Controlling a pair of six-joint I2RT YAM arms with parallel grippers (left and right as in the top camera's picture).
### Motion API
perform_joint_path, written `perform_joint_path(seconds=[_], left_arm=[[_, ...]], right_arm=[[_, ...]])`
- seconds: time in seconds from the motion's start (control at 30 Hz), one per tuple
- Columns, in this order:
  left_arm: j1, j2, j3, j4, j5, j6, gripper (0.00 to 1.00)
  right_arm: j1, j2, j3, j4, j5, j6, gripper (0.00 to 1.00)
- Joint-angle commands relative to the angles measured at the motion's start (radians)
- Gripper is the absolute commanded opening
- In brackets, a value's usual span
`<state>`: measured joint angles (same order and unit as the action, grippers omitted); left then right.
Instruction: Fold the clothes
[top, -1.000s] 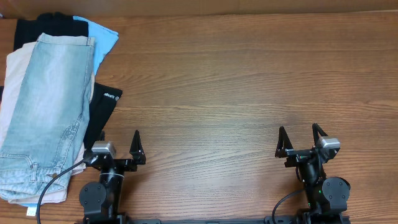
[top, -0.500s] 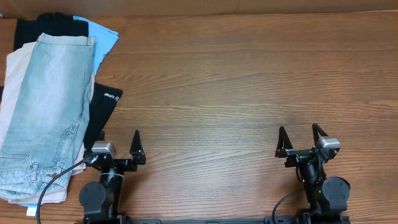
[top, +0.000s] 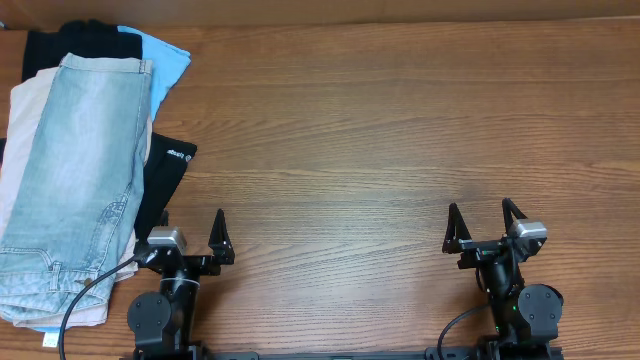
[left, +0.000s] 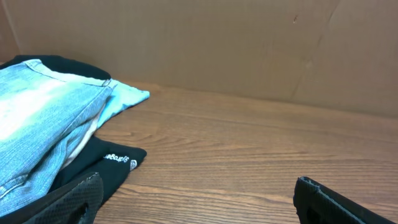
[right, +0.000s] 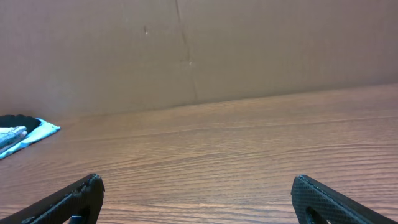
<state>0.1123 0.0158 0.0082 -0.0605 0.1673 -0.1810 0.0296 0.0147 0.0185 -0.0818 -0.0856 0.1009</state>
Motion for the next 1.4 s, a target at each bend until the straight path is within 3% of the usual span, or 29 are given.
perform_joint_path(seconds=[0.0,0.77,1.17,1.37], left_arm=[[0.005,-0.011,-0.003,-0.003,-0.011,0.001,1.0],[0.005,-0.011,-0.003,-0.002,-0.021,0.001,1.0],[0.005,-0.011,-0.003,0.01,-0.004,0.0,1.0],[0.005,-0.011,-0.003,0.095,0.094,0.001,1.0]], right_arm=[[0.005,-0.012,-0.011,0.005,0.006,0.005,1.0],[0.005,-0.012,-0.011,0.01,0.02,0.005,1.0],[0.005,-0.012,-0.01,0.177,0.001,0.005,1.0],[0.005,-0.012,-0.01,0.295,-0.064,0.005,1.0]])
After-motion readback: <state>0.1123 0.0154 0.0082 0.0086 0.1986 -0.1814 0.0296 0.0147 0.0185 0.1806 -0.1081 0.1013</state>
